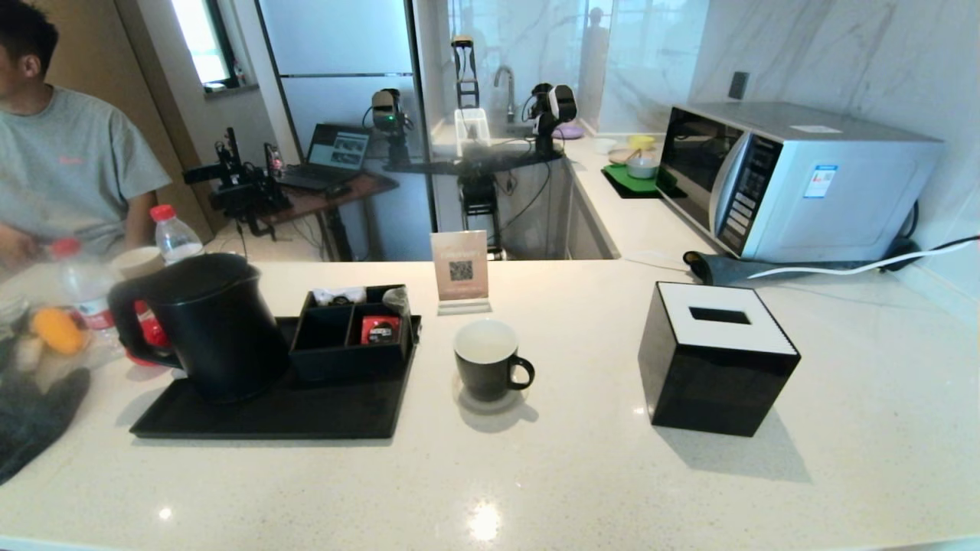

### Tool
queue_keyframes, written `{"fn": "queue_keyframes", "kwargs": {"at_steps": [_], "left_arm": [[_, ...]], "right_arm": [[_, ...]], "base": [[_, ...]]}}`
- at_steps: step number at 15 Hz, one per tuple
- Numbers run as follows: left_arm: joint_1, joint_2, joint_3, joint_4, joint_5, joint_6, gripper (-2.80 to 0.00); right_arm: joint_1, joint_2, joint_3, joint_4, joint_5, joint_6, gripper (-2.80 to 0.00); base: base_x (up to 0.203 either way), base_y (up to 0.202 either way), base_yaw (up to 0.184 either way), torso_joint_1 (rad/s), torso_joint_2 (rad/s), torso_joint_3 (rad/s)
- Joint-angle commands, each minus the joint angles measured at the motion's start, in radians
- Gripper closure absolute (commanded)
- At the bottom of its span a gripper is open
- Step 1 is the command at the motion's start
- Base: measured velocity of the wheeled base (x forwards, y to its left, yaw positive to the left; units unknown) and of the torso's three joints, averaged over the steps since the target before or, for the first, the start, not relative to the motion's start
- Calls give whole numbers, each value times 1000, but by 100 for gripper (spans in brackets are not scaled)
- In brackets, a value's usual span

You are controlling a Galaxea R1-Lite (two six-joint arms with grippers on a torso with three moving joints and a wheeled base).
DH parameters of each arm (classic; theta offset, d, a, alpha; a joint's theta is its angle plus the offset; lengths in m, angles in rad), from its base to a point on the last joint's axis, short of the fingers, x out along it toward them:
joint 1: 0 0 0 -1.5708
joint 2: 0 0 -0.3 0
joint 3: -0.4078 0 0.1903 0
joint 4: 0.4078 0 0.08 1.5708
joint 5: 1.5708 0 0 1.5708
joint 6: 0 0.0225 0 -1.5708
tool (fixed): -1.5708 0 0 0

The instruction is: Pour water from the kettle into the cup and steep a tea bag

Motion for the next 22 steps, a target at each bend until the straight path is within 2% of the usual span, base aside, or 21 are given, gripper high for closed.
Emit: {"fn": "queue_keyframes", "kwargs": {"at_steps": [1,22], "left_arm": [[1,0,0,-1,0,0,0],[1,0,-14,0,1,-1,0]], "right_arm": [[1,1,0,0,2,-1,0],[0,1,0,0,1,-1,0]], "base": [[0,0,0,0,0,0],[0,0,0,0,0,0]]}}
